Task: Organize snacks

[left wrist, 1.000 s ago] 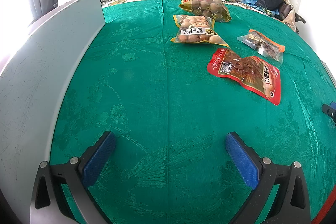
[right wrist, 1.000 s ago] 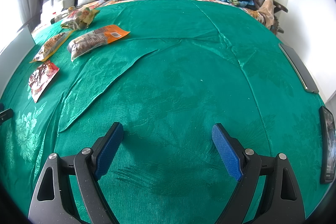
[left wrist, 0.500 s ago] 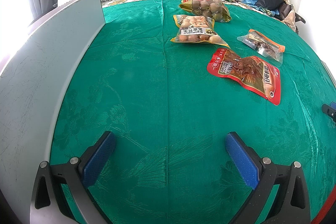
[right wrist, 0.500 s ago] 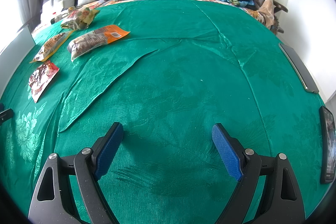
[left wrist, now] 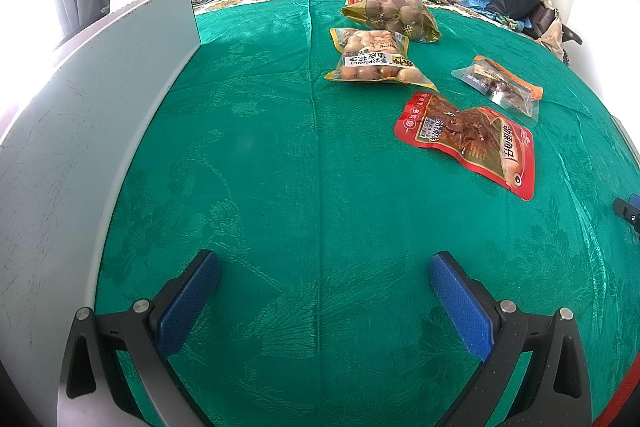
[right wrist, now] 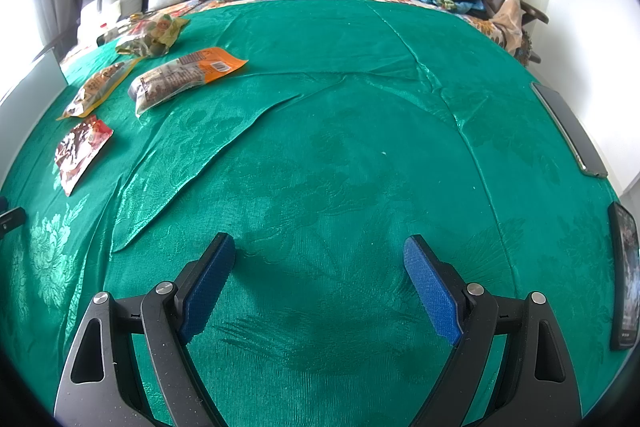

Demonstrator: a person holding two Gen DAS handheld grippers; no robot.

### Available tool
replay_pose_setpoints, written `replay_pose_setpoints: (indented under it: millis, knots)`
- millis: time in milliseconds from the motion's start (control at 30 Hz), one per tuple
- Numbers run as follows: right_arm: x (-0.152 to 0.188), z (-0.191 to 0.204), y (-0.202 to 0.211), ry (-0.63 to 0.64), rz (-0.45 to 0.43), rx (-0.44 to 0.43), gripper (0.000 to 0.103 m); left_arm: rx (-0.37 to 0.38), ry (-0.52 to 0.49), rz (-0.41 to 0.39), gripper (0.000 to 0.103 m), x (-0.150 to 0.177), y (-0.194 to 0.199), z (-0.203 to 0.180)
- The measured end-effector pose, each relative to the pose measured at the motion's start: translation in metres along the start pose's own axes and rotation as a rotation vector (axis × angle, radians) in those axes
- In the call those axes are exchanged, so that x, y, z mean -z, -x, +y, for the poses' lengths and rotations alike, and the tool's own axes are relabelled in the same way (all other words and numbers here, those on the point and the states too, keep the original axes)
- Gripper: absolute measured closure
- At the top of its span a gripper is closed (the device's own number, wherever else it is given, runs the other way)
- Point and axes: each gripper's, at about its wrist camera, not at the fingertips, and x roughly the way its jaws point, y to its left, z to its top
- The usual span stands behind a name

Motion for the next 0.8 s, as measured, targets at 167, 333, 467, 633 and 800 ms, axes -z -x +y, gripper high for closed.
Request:
replay_pose_setpoints:
  millis: [167,333,467,633,800]
  knots:
    - [0.0,0.0,0.0,0.0,0.0,0.0,0.015,0.0,0.0,0.0,0.0,0.0,0.0,0.0]
    - [0.0,0.0,0.0,-0.001,0.0,0.0,0.015,0.0,-0.001,0.0,0.0,-0.001,-0.001,0.0]
    - [0.0,0.0,0.0,-0.001,0.0,0.0,0.015,0.0,0.0,0.0,0.0,0.001,0.001,0.0]
    - [0.0,0.0,0.0,-0.002,0.0,0.0,0.015,0.018,-0.031,0.069,0.0,-0.006,-0.002,-0.001]
    - [0.0,0.001,0.0,-0.002,0.001,0.0,0.015,0.146,-0.043,0.051,0.0,-0.064,0.009,-0.002]
